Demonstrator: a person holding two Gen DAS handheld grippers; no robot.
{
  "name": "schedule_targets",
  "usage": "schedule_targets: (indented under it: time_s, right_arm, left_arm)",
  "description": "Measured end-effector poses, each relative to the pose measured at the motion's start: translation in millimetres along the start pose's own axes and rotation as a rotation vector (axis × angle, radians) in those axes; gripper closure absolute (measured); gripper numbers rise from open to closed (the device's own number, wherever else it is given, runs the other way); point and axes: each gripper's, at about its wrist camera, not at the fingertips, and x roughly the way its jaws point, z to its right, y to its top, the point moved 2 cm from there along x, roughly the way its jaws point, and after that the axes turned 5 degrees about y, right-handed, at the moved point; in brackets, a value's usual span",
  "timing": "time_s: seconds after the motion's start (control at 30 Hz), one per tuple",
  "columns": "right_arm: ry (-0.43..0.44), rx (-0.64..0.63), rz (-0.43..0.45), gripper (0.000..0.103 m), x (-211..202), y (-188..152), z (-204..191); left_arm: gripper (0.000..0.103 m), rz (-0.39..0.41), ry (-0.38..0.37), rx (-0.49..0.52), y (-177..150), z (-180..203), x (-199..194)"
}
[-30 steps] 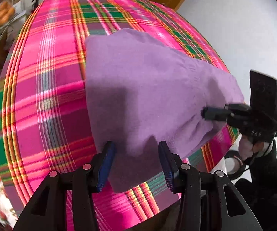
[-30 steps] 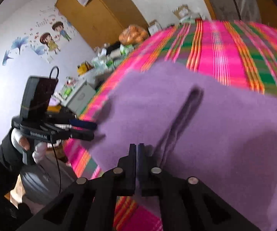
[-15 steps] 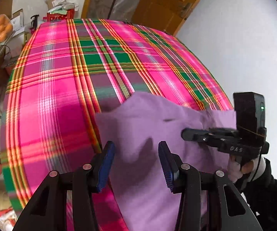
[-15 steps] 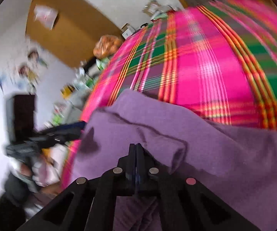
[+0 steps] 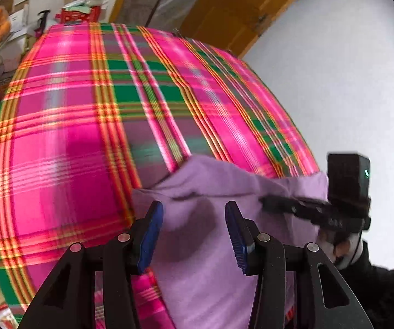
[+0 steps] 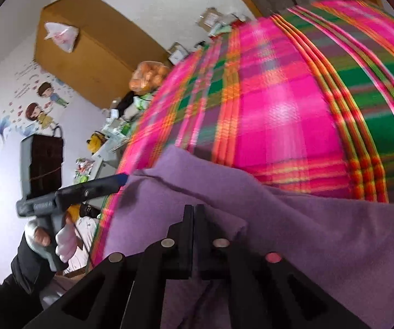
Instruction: Fold clothes
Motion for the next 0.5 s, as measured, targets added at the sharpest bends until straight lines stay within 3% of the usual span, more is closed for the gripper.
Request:
schedule_targets:
  time_s: [0.1, 0.33, 0.5]
  right_arm:
    - [0.022, 0.02, 0.012, 0.103, 0.2, -2.5, 6.9]
    - [0.014, 0.02, 0.023, 0.103, -5.1, -5.6, 9.3]
    - [-0.001, -0.069, 0.02, 0.099, -26.4, -20.2, -12.5]
  left_arm:
    - [0.054, -0.054, 0.033, 0.017, -1.4, 3.4, 21.3]
    - [0.054, -0.03, 0.074, 0.033, 1.6, 8.8, 30.1]
    - [0.054, 0.007, 0.107, 0.059, -9.5, 12.2, 2.0]
